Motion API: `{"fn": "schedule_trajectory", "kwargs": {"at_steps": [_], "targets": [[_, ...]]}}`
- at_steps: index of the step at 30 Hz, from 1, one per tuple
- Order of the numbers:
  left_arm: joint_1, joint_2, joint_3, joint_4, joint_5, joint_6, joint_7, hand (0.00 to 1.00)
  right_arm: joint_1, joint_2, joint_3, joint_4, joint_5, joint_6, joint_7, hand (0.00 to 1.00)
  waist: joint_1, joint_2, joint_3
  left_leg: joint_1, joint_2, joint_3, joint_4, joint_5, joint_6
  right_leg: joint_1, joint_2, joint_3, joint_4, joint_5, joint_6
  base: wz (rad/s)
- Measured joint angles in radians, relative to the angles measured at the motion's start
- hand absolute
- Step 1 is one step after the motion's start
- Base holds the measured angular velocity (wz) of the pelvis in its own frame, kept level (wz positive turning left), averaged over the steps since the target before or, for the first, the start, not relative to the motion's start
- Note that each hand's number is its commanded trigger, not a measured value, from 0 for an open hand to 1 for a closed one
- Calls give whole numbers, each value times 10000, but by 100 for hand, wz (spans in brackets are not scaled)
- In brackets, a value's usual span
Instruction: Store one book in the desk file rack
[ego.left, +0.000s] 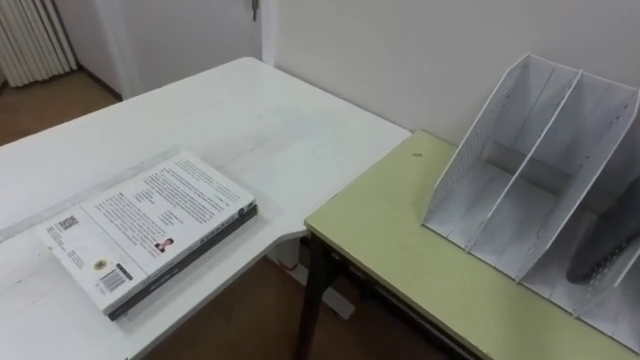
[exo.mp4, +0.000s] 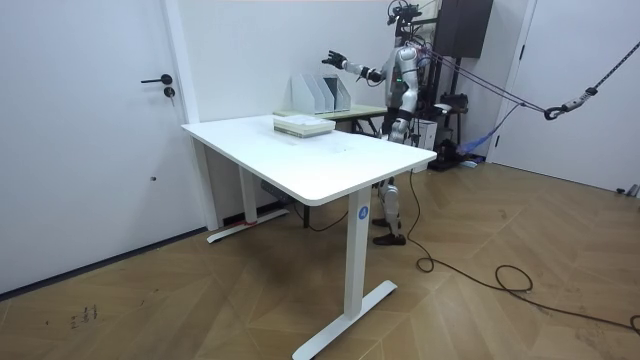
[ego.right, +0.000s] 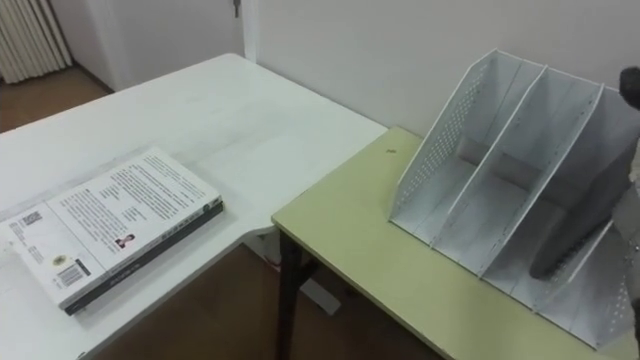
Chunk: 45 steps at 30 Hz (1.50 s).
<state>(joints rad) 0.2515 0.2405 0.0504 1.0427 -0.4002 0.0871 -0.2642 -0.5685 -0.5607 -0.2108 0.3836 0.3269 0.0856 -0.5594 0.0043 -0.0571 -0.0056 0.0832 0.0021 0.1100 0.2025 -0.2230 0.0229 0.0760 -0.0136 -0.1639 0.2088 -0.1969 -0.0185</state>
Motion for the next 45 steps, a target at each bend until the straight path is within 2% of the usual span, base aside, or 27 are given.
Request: {"fn": "schedule_trajectory", "kwargs": {"at_steps": [2,5,9,12,15,18,20,23,25,28,32,35,37,38,40,41,43,45], "targets": [[-63,8,-159,20,5,-34,-1,0,151,21,341,-821,303,0,489,0,20,72,31,31,13,28,1,2,-3,-5,7,22,-3,3,-6,-5],[-210,7,-178,89,23,-41,-35,0,753,49,815,-2023,938,-4,1961,0,31,62,45,86,27,24,-19,6,-11,-24,22,121,-32,9,-16,-4],[-169,29,-167,96,2,-51,-99,0,1778,246,1536,-2958,2337,42,4550,0,87,6,75,166,99,170,-51,6,-10,93,5,107,-46,17,-13,-4],[-171,80,-176,90,-3,-51,-232,0,2456,375,1983,-3175,2795,363,6326,0,128,-18,82,126,105,185,-75,4,-8,79,-12,113,-39,27,2,0],[-209,154,-233,86,-1,-41,-251,0,2547,374,2425,-3191,2897,738,7989,0,96,-48,58,-9,126,172,-62,-2,-7,-8,-17,31,-27,53,-15,0],[-301,193,-332,73,-4,-6,-310,0,2558,348,2782,-3192,2820,802,9406,0,292,-103,20,-2,172,237,-37,2,-13,-40,-3,128,-38,97,-41,-6],[-374,247,-424,53,-5,44,-338,0,2571,351,3157,-3192,2655,845,10194,0,290,-126,5,-15,186,241,-22,4,-16,-13,-9,80,-48,110,-45,1],[-605,281,-769,54,-5,233,-398,0,2650,352,3799,-3186,2055,981,11442,0,344,-101,22,1,184,236,-12,4,-16,42,-1,82,-66,123,-39,5],[-817,380,-1109,104,-8,269,-441,0,2884,353,4421,-3184,1335,1201,12252,0,555,-104,43,38,189,245,-48,2,-18,35,4,73,-60,132,-46,-2],[-1080,454,-1441,196,-21,287,-448,0,3065,380,4878,-3184,476,1349,13166,0,752,-102,69,-48,193,240,-52,2,-17,-39,25,-19,-51,185,-42,-1],[-1130,455,-1470,234,0,289,-492,0,3372,530,4926,-2975,-277,1288,13799,0,895,-94,86,20,198,240,-33,4,-14,12,-22,-89,-74,207,-36,-2],[-1186,453,-1471,251,-5,277,-430,0,4097,918,5007,-2056,-1018,1271,13869,0,1142,-182,89,135,204,238,-106,2,-16,95,-16,-59,-74,207,-34,0],[-1269,415,-1511,305,1,264,-236,0,4729,1469,5033,-756,-1495,1219,13642,0,1188,-171,106,120,188,219,-139,0,-12,107,-17,-88,-84,210,-29,5],[-1274,393,-1516,303,0,244,-182,0,4931,1613,5031,-383,-1622,1194,13506,0,1190,-162,105,114,179,206,-147,0,-12,113,-16,-120,-98,213,-23,6],[-1240,209,-1490,300,25,132,157,0,5814,1987,5006,781,-2406,1196,13041,0,1199,-21,118,59,153,184,-133,-2,-5,110,-14,-172,-147,231,7,3],[-1217,155,-1459,301,46,122,218,0,5996,2074,4987,1047,-2656,1197,12936,0,1208,21,107,50,147,183,-134,-2,-3,110,-14,-174,-171,234,12,0],[-1221,46,-1431,321,135,45,392,0,6193,2432,4783,3004,-3059,963,12424,0,997,151,93,-35,120,87,-87,-2,12,110,-37,-290,-217,237,16,8],[-1238,-18,-1428,396,325,-82,448,0,6336,2492,4504,4321,-3062,806,11954,0,971,294,77,-37,114,59,-80,-1,13,116,-35,-305,-219,236,16,6]]}}
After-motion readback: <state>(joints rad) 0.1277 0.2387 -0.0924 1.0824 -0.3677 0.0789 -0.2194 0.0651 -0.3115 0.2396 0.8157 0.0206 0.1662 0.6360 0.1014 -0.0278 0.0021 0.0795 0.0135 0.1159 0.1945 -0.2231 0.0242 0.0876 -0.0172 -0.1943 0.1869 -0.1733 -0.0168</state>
